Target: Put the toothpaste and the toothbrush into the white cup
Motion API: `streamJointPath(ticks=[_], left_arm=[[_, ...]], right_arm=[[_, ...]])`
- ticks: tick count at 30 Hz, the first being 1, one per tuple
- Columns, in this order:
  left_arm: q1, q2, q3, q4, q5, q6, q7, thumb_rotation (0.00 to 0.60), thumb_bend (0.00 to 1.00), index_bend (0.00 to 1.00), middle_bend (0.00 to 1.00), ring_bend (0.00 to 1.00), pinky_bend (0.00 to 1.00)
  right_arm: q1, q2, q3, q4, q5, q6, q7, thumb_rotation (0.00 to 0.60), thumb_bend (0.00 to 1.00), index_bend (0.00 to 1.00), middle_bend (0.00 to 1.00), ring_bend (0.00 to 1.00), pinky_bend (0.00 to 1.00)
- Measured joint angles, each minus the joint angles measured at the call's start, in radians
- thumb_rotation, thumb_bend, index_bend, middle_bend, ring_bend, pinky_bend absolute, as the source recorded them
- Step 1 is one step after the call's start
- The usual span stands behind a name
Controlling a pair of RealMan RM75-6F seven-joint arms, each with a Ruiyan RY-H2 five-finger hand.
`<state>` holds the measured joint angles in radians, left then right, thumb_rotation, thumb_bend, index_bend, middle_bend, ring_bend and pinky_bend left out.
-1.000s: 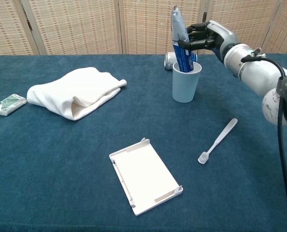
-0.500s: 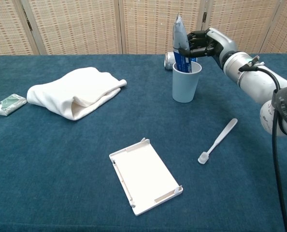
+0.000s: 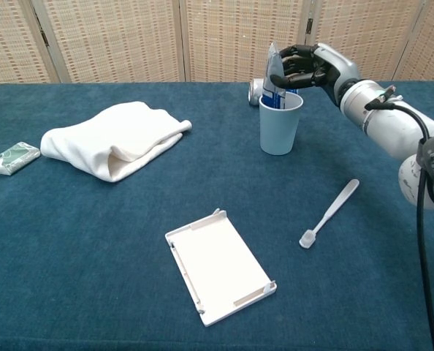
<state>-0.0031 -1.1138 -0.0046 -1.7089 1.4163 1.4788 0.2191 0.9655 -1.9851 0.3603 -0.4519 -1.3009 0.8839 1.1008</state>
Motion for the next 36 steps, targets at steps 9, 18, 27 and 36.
streamJointPath(ticks=[9, 18, 27, 36], left_arm=[[0.001, 0.002, 0.001, -0.006, 0.003, 0.006, 0.002, 0.6, 0.17, 0.24, 0.08, 0.06, 0.21], [-0.004, 0.003, -0.004, -0.008, 0.004, 0.004, 0.003, 0.6, 0.17, 0.24, 0.08, 0.06, 0.21], [-0.018, -0.003, -0.01, -0.007, 0.007, -0.007, 0.01, 0.6, 0.17, 0.24, 0.08, 0.06, 0.21], [-0.027, -0.004, -0.01, -0.022, 0.018, -0.01, 0.025, 0.6, 0.17, 0.24, 0.08, 0.06, 0.21]], right_arm=[[-0.025, 0.03, -0.016, -0.042, -0.019, 0.045, 0.006, 0.6, 0.1, 0.15, 0.28, 0.1, 0.07], [-0.102, 0.131, -0.036, -0.18, -0.056, 0.203, -0.041, 0.6, 0.16, 0.12, 0.24, 0.08, 0.04], [-0.253, 0.322, -0.066, -0.493, -0.086, 0.389, -0.241, 0.6, 0.31, 0.12, 0.35, 0.17, 0.21], [-0.411, 0.543, -0.209, -0.769, -0.21, 0.507, -0.508, 0.6, 0.31, 0.36, 0.49, 0.39, 0.47]])
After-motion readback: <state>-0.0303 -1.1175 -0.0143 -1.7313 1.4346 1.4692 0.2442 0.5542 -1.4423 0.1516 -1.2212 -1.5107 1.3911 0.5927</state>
